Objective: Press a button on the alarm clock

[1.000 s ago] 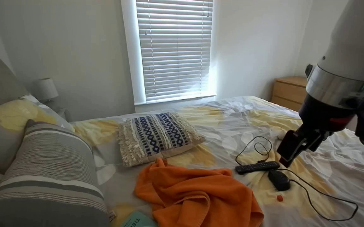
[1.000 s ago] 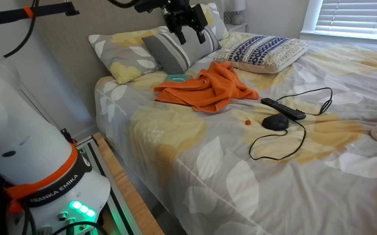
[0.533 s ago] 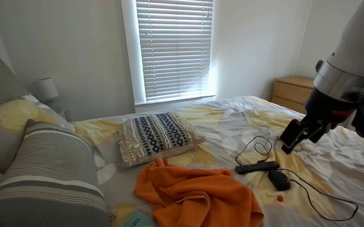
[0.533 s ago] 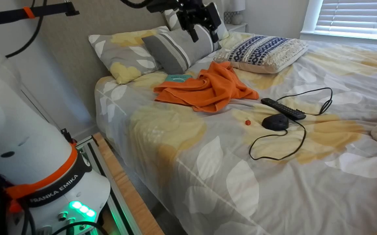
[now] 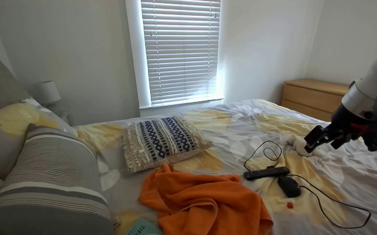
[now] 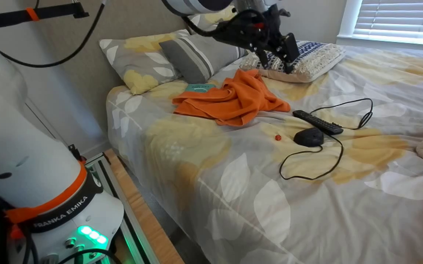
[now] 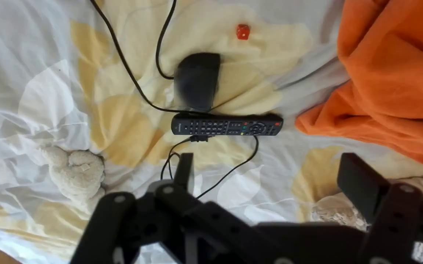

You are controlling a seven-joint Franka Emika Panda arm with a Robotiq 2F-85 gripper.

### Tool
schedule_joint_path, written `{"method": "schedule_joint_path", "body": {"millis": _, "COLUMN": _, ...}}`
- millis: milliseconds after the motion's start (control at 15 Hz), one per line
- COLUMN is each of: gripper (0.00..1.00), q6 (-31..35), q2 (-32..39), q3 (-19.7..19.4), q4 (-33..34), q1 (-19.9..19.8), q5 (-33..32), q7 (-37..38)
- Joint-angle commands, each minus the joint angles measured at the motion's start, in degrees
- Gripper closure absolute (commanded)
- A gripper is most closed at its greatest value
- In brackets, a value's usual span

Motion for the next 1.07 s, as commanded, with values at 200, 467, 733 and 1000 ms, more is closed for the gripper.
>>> {"method": "schedule_joint_path", "body": {"millis": 200, "gripper": 0.00, "q6": 5.53, "q2": 8.30, "q3": -2.20, "q4": 4.01, "q1": -0.34, "q5": 5.51, "q7": -2.44}}
{"method": "schedule_joint_path", "body": {"millis": 467, "gripper": 0.00, "q6": 5.77, "q2": 9.42, "q3": -2.27, "q4": 4.98, "q1": -0.31, "q5": 5.82, "q7": -2.84}}
{"method": "schedule_joint_path", "body": {"millis": 733, "gripper": 0.00, "q6": 5.77, "q2": 9.08, "q3": -2.26, "q4": 4.95, "q1": -0.31, "q5": 5.82, "q7": -2.85}}
{"method": "schedule_joint_path", "body": {"millis": 1000, "gripper": 0.00, "q6": 5.77, "q2": 9.05, "q3": -2.26, "q4": 4.94, "q1": -0.30, "q5": 5.82, "q7": -2.85}}
